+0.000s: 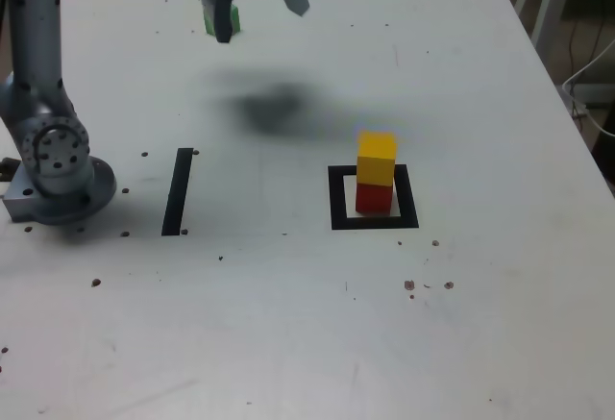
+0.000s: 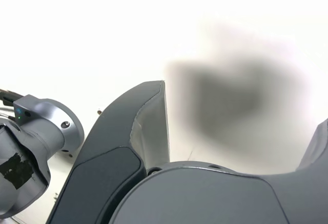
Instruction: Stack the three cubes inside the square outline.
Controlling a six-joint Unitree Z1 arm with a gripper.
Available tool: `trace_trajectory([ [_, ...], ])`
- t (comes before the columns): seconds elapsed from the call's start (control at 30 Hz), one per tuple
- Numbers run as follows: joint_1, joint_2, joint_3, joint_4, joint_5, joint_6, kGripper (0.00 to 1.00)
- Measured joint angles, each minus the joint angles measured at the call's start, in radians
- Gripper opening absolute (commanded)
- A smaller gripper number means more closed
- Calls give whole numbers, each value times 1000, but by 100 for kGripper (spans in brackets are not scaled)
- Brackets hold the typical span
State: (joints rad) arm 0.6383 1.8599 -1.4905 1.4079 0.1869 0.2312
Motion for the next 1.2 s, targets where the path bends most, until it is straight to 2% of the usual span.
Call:
trace_trajectory([
  [0.43, 219, 110, -95, -1, 0, 10, 100],
  [0.8, 340, 232, -219, 12, -2, 41, 100],
  [1.2, 417, 338, -341, 43, -6, 72, 100],
])
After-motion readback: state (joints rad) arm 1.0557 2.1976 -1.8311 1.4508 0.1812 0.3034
